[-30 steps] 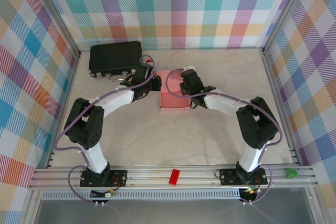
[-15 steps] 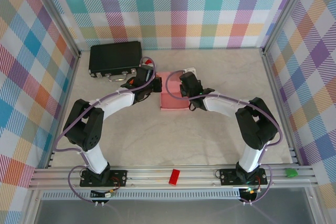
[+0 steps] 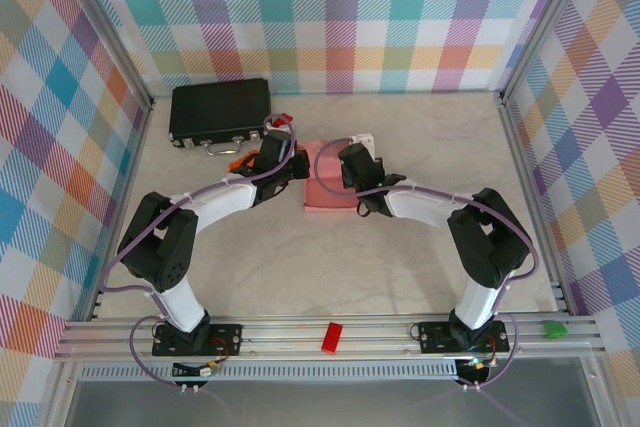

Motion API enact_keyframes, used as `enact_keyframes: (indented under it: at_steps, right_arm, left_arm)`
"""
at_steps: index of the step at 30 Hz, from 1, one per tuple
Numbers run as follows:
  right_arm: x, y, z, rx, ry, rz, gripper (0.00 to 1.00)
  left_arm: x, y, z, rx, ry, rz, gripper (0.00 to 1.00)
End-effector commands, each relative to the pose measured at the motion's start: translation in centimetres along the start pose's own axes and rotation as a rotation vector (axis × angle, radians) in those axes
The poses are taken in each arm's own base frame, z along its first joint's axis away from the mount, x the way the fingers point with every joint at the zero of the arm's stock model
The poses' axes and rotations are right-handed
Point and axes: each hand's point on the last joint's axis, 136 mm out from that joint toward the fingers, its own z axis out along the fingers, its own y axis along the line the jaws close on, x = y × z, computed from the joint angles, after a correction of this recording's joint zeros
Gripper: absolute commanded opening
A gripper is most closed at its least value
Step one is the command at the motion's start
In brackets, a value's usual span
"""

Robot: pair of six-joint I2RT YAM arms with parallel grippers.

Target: Fold the paper box

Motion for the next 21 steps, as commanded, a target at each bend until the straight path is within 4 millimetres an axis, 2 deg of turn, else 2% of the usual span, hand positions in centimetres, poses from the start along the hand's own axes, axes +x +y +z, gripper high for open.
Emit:
enact_keyframes:
  at_steps: [1,13,21]
  right_arm:
    - [0.0,-0.1,-0.8,0.010,-0.025,0.027,0.08]
    - [0.9,0.2,-1.3,0.024,-0.037,0.021,0.08]
    - [1.2,0.5,-1.7,0.025,-0.045,0.019,0.08]
  left_arm:
    - [1.6,0.0,-0.5,-0.001,0.025,-0.023,0.08]
    - [3.1,0.0,-0.7,0.013,0.035,-0.028,0.13]
    - [4.0,0.1,-1.0,0.018,0.041,-0.025,0.11]
